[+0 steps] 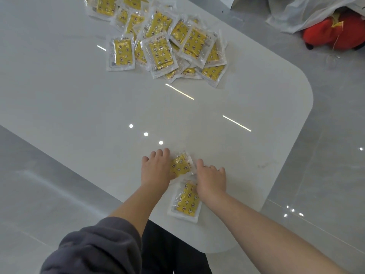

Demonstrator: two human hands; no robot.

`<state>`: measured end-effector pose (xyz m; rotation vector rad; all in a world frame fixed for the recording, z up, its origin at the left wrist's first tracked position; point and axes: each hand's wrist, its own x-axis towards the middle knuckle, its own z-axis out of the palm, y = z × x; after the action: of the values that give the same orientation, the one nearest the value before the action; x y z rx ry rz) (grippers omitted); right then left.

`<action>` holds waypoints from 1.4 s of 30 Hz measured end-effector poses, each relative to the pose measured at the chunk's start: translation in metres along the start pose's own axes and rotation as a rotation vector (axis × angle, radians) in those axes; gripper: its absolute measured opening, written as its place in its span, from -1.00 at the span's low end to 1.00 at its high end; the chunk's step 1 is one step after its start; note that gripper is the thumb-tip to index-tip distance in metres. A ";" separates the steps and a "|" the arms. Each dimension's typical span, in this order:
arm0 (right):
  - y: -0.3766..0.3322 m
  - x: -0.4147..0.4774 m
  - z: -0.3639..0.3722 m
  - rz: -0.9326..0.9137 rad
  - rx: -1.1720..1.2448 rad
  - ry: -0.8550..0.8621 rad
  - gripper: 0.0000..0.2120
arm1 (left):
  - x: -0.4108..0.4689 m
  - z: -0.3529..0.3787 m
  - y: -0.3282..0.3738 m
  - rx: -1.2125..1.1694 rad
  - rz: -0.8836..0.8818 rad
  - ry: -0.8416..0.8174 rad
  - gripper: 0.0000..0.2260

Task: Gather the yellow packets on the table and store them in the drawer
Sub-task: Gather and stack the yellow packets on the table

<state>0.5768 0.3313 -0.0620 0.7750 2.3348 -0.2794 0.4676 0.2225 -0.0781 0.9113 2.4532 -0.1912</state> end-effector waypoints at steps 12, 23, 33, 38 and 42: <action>0.014 0.043 -0.029 -0.095 0.664 -0.248 -0.79 | 0.018 -0.034 -0.045 -0.967 -0.328 -0.179 -0.81; 0.048 0.132 -0.187 0.103 1.309 0.102 -0.85 | 0.138 -0.168 -0.030 -1.507 -0.291 -0.050 -0.86; 0.094 0.162 -0.136 0.285 0.357 -0.120 -0.05 | 0.147 -0.124 0.017 -0.096 0.006 -0.222 -0.03; 0.121 0.172 -0.119 0.231 0.216 -0.193 0.27 | 0.120 -0.067 0.049 0.014 -0.053 -0.321 0.21; 0.150 0.169 -0.124 0.143 0.174 -0.189 0.27 | 0.120 -0.064 0.055 -0.022 -0.105 -0.289 0.21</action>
<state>0.4983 0.5765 -0.0755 0.9521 2.0861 -0.4760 0.3993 0.3522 -0.0822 0.6928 2.2297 -0.3096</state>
